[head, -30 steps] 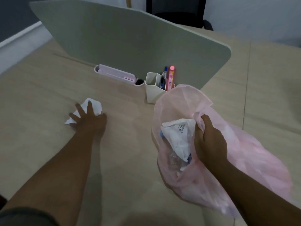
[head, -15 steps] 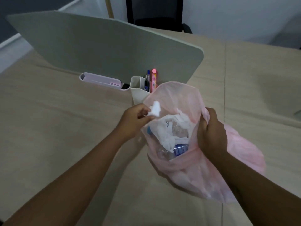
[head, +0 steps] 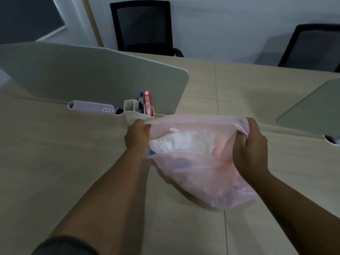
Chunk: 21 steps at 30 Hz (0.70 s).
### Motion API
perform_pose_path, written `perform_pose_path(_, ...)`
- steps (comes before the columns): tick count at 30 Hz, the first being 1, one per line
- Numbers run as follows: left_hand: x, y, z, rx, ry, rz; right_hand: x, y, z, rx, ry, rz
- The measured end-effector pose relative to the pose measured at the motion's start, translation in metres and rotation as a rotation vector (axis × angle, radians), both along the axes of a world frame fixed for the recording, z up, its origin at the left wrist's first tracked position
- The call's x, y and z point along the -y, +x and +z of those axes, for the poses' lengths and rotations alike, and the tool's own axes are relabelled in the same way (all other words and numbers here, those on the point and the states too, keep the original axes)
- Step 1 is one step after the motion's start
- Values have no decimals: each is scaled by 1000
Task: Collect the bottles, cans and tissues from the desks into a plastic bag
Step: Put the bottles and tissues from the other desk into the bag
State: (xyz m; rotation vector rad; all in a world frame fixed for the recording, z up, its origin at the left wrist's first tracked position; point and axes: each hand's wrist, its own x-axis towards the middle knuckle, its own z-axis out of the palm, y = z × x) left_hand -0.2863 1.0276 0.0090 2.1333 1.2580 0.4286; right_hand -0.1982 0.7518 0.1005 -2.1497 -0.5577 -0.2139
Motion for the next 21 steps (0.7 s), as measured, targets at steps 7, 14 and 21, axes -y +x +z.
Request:
perform_pose_path(7, 29, 1, 111, 361, 151, -143, 1, 31, 32, 21, 41, -97)
perform_pose_path(14, 33, -43, 172, 359, 157, 3, 16, 51, 71, 67, 26, 96)
perform_pose_path(21, 65, -85, 193, 373, 162, 219, 31, 47, 66, -22, 35, 242)
